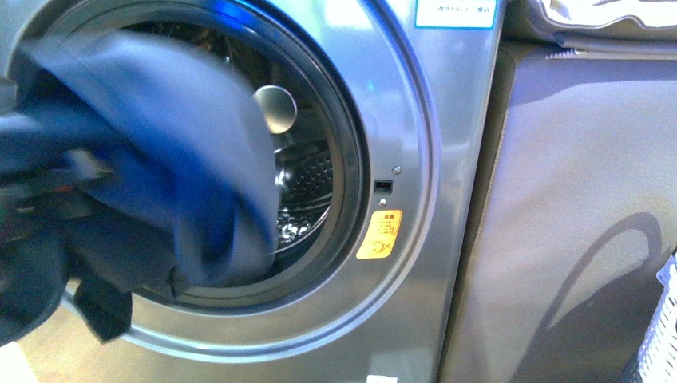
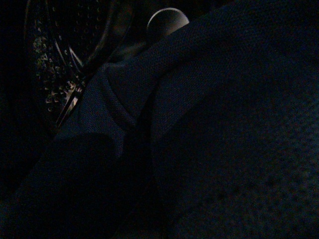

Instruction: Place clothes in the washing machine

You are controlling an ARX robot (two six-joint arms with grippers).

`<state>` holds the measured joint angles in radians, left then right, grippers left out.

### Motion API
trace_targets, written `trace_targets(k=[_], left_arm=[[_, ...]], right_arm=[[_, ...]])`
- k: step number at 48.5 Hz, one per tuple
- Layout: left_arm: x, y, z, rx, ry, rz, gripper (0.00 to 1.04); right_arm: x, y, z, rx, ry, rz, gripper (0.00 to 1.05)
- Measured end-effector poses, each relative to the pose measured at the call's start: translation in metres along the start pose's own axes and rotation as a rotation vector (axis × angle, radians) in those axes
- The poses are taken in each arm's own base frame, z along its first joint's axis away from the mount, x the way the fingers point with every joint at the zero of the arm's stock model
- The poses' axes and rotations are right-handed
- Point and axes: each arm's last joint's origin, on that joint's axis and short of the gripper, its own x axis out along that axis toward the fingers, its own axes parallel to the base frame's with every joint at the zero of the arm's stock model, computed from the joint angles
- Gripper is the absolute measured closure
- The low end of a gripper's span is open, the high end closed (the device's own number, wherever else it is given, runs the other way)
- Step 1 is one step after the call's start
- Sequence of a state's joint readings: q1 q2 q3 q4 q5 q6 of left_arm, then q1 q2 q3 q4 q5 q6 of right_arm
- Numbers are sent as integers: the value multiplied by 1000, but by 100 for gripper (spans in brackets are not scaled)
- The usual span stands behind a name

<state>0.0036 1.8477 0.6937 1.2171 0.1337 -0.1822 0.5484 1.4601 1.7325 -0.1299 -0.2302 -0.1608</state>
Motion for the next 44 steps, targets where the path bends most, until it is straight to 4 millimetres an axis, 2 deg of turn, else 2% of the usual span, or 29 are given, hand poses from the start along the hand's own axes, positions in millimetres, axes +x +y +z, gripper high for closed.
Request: trace_targets(k=[19, 38, 44], left_arm=[[68, -11, -22, 84, 62, 130, 94], [129, 5, -30, 93, 89, 293, 94], [143, 6, -31, 109, 85, 316, 94]], right_arm=[[0, 0, 0, 0, 0, 0, 7], [0, 0, 0, 0, 0, 0, 7], [0, 0, 0, 0, 0, 0, 7]])
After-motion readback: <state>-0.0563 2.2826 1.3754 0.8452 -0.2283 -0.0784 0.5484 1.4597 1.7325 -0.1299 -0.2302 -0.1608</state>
